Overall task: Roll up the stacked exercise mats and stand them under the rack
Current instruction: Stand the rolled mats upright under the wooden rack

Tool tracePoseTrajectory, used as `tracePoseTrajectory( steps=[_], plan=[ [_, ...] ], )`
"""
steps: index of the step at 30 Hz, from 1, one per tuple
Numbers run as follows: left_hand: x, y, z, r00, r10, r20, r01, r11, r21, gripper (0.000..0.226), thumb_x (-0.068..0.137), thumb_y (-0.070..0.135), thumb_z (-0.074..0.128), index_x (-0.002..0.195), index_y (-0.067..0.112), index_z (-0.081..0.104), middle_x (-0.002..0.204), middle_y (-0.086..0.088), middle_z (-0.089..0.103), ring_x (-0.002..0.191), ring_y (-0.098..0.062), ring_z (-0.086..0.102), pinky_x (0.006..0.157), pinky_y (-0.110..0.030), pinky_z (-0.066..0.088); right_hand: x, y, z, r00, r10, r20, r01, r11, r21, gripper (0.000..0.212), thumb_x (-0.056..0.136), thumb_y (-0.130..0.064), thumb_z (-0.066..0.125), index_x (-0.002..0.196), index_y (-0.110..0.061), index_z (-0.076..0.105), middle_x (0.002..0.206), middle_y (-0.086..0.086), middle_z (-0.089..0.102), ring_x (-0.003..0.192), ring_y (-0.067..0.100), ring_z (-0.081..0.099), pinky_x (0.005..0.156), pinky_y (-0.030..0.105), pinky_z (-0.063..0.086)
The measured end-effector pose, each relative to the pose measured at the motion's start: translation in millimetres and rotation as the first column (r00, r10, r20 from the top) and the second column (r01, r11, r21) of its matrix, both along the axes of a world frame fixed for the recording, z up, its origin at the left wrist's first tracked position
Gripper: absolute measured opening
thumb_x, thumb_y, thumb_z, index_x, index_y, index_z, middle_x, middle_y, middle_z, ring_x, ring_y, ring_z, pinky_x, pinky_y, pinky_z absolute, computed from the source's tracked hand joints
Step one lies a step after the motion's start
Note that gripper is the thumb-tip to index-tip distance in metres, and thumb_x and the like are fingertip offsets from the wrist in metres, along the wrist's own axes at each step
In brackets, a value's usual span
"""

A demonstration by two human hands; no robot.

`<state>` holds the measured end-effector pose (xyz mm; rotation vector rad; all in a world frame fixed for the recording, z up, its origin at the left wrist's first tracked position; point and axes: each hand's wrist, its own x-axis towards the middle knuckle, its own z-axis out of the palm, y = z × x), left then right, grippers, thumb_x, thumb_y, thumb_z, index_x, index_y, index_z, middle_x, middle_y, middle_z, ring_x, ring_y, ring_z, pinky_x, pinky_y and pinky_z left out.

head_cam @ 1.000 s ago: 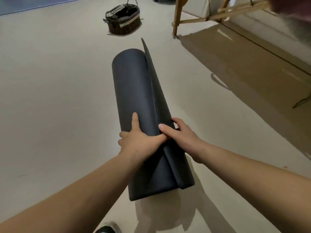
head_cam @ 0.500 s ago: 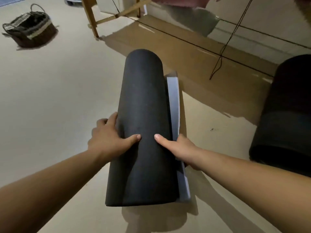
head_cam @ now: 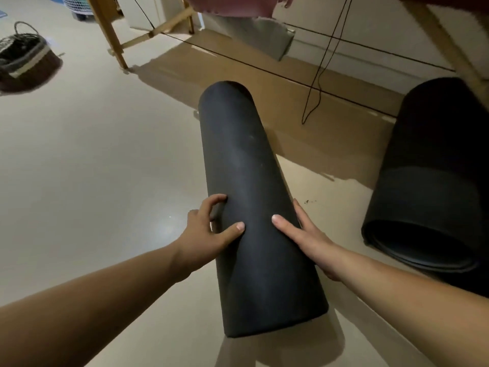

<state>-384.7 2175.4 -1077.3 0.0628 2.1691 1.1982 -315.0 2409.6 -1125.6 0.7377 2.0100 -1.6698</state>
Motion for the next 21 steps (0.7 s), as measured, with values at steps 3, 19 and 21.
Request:
tracePoseTrajectory(
  steps=[3, 19, 21],
  plan=[
    [-2, 32, -4, 0.998, 0.01, -0.065, -0.01, 1.0, -0.005, 0.077, 0.078, 0.057, 0.084, 0.139, 0.053, 0.037, 0.144, 0.008, 0.027, 0.136, -0.027, 0.043, 0.109, -0.046, 0.05, 7, 20, 11, 0.997, 0.042, -0.072, -0.021, 0.962, 0.272, 0.073, 0.086, -0.085, 0.053, 0.149, -0.074, 0.017, 0.16, -0.009, 0.033, 0.138, 0.021, 0.047, 0.109, 0.036, 0.041],
    [-20, 97, -11, 0.925, 0.131, 0.357, -0.119, 0.991, -0.054, 0.139, 0.049, 0.081, 0.088, 0.16, 0.052, 0.008, 0.161, -0.01, 0.038, 0.134, -0.049, 0.05, 0.098, -0.071, 0.051, 8, 90, 10, 0.998, -0.015, -0.054, 0.022, 0.99, 0.14, 0.11, 0.063, -0.091, 0.072, 0.154, -0.065, 0.017, 0.163, -0.015, 0.034, 0.139, 0.018, 0.047, 0.112, 0.038, 0.044],
    [-8, 100, -25, 0.912, 0.168, 0.374, -0.202, 0.978, 0.052, 0.137, 0.047, 0.084, 0.087, 0.156, 0.058, 0.009, 0.156, -0.005, 0.043, 0.13, -0.045, 0.053, 0.097, -0.071, 0.052, 9, 91, 11, 0.998, -0.037, -0.049, 0.042, 0.992, 0.12, 0.102, 0.067, -0.087, 0.073, 0.152, -0.068, 0.02, 0.159, -0.016, 0.036, 0.13, 0.012, 0.047, 0.106, 0.034, 0.044]
  ],
)
